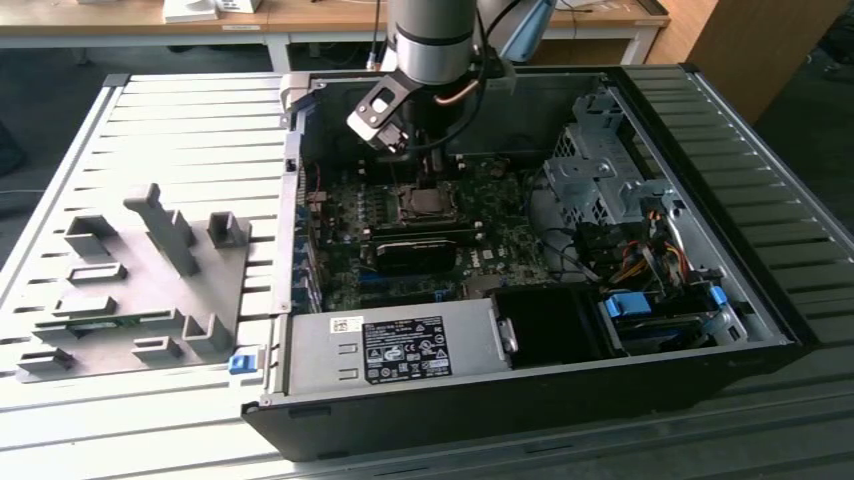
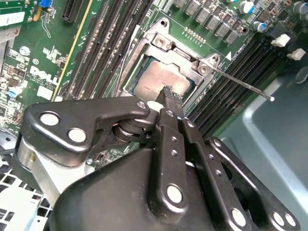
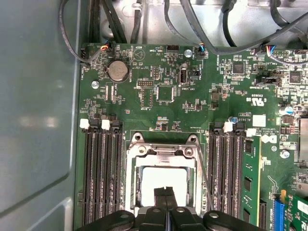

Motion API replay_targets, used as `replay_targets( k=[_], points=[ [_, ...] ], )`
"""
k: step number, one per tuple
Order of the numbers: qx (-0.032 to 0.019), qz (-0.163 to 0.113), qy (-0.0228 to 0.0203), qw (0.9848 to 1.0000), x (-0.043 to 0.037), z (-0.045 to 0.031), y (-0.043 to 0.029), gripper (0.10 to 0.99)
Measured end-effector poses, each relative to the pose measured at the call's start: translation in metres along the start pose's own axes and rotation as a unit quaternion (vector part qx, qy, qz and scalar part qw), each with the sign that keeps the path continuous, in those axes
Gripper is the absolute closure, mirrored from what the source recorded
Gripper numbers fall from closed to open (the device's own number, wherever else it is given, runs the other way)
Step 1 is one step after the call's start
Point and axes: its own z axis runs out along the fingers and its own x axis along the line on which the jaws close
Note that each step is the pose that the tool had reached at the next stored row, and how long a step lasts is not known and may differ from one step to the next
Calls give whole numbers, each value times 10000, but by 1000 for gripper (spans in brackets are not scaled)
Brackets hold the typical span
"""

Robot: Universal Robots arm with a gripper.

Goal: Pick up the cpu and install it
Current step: 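Install the first cpu locking lever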

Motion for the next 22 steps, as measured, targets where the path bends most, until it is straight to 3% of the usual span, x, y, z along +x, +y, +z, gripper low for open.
replay_targets(
  k=[8, 16, 22],
  points=[
    [0, 0, -5, 10000, 5, -161, 0, 980],
    [-1, 0, -5, 10000, 16, -522, 4, 980],
    [-6, -108, -4, 9999, 17, -523, 4, 980]
  ],
)
